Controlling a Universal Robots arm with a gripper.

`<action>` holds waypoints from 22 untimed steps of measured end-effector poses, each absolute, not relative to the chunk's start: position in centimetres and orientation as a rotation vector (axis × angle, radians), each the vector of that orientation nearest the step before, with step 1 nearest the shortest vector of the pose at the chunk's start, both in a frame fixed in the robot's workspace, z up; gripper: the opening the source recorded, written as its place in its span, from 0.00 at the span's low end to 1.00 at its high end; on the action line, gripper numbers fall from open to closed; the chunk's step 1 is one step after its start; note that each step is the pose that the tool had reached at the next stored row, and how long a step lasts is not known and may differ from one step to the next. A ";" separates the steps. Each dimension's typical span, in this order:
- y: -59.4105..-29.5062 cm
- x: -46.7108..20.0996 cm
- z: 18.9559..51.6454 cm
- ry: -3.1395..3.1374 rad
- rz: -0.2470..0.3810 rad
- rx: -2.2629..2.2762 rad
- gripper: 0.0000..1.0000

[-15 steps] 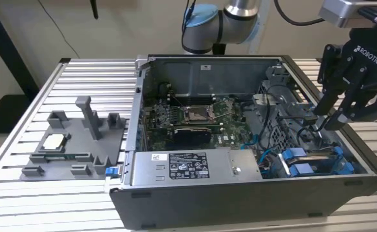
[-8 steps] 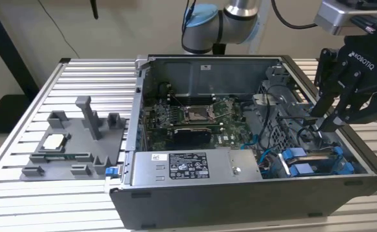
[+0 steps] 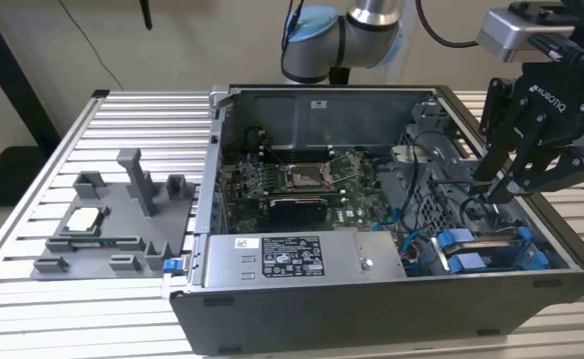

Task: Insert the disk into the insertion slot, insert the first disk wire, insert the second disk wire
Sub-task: 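Insert the first disk wire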

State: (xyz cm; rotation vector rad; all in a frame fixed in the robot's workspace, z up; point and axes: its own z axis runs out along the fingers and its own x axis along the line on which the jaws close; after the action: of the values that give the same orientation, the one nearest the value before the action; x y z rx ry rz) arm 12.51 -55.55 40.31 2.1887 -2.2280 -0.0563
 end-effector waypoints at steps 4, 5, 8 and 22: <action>-55.5 12.5 40.3 -2.228 -0.056 2.189 0.40; -55.5 12.5 40.3 -2.228 -0.056 2.189 0.40; -55.5 12.5 40.3 -2.228 -0.056 2.189 0.40; -55.2 11.9 39.5 -2.251 -0.032 2.217 0.40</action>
State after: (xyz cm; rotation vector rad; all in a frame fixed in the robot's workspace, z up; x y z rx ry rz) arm 11.87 -55.24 39.49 2.2170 -2.2509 -0.0317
